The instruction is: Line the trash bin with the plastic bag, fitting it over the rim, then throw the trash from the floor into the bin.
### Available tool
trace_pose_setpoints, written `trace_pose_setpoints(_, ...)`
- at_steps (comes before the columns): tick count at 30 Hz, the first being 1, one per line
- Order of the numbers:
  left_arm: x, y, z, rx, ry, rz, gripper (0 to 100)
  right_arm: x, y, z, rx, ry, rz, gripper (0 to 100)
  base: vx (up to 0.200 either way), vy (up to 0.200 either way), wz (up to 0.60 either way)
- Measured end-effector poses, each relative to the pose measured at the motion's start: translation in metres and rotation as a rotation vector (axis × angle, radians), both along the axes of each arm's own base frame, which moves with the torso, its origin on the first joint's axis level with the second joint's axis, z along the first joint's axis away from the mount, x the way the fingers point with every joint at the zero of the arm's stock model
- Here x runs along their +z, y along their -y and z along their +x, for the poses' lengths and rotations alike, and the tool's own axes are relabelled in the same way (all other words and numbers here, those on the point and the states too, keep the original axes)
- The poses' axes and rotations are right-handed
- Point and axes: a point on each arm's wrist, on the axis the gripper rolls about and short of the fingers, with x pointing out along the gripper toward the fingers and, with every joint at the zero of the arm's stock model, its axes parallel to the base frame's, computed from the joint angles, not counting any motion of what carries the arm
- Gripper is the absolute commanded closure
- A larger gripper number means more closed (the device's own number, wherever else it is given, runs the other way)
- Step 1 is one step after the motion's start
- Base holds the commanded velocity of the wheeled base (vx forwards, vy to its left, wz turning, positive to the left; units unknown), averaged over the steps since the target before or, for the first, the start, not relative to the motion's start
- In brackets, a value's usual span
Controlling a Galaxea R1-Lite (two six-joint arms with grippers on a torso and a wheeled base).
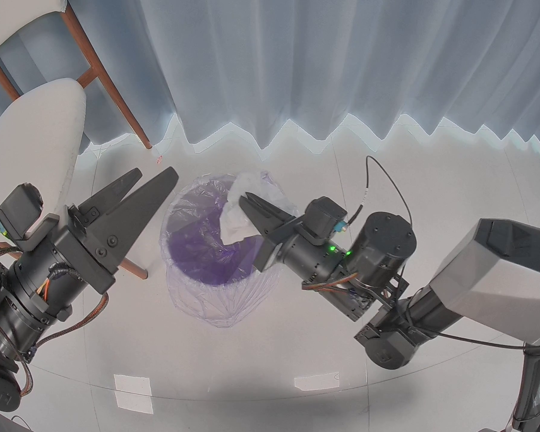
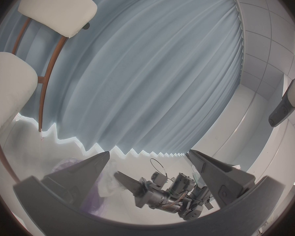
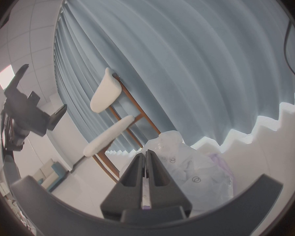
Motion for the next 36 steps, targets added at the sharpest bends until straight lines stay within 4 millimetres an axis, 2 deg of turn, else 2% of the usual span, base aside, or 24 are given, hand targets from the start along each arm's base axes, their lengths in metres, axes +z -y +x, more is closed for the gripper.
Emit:
trace_pose_setpoints(5, 0.002, 0.000, -0.003, -0.006, 0.011, -0.004, 0, 0.002, -0.026, 0.014, 0.016, 0.001, 0.081, 100, 0.000, 0.000, 0.00)
trace_pose_setpoints(12, 0.003, 0.001, -0.006, -0.008, 0.037, 0.015, 0, -0.019, -0.050, 0.038, 0.009, -0.004, 0.127, 100, 0.000, 0.000, 0.00)
trace_pose_setpoints(17, 0.003, 0.001, -0.007, -0.008, 0.044, 0.021, 0, -0.039, -0.060, 0.050, -0.010, -0.034, 0.112, 100, 0.000, 0.000, 0.00)
trace_pose_setpoints(26, 0.003, 0.001, -0.008, -0.010, 0.044, 0.021, 0, -0.050, -0.075, 0.048, 0.018, -0.081, 0.135, 100, 0.000, 0.000, 0.00)
trace_pose_setpoints(33, 0.003, 0.001, -0.008, -0.009, 0.045, 0.021, 0, -0.054, -0.078, 0.046, 0.012, -0.111, 0.139, 100, 0.000, 0.000, 0.00)
trace_pose_setpoints(34, 0.003, 0.000, -0.008, -0.009, 0.045, 0.021, 0, -0.055, -0.078, 0.047, 0.009, -0.114, 0.136, 0, 0.000, 0.000, 0.00)
trace_pose_setpoints(36, 0.003, 0.000, -0.008, -0.009, 0.045, 0.021, 0, -0.056, -0.078, 0.047, 0.007, -0.118, 0.134, 0, 0.000, 0.000, 0.00)
